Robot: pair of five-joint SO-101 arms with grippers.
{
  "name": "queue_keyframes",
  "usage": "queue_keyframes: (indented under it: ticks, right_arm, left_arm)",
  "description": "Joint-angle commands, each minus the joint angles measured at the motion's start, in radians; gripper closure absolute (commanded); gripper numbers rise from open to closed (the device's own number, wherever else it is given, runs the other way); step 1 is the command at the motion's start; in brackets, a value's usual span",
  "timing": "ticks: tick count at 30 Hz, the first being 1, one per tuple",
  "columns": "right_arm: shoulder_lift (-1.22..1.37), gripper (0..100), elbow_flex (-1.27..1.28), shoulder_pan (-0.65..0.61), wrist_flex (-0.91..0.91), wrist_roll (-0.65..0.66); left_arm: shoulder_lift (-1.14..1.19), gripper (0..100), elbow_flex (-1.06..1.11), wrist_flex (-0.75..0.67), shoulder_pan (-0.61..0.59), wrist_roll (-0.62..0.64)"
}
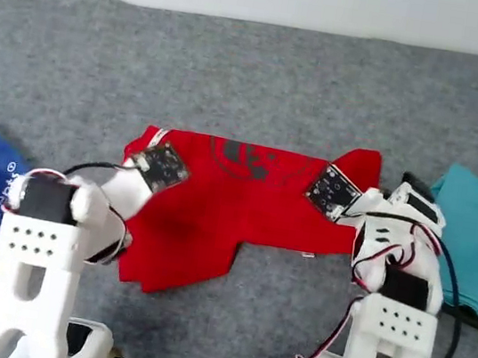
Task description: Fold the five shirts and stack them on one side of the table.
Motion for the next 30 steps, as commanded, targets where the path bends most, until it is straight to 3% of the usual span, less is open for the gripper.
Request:
queue_keyframes:
  ticks: [1, 4, 14, 20, 26, 30]
  right_arm:
    - [-0.053, 92.5, -0.011, 0.013, 0.002, -0.041]
    - [-0.053, 98.2, -0.011, 0.012, 0.004, -0.126]
    - [-0.053, 98.8, -0.017, 0.007, 0.219, -0.465]
    - [-0.062, 98.8, -0.048, 0.03, 0.315, -0.494]
    - [-0.059, 98.8, -0.132, 0.051, 0.414, -0.546]
    - [-0.062, 98.8, -0.149, 0.077, 0.44, -0.543]
  left_arm:
    - [-0.012, 91, -0.031, -0.127, -0.058, 0.118]
    - [0.046, 99, -0.038, -0.216, -0.083, 0.18]
    - [0.485, 99, -0.311, -0.281, -0.08, 0.308]
    - [0.821, 99, -0.605, -0.242, -0.029, 0.305]
    - [1.168, 99, -0.951, -0.117, 0.066, 0.304]
    - [1.395, 99, -1.185, -0.031, 0.069, 0.304]
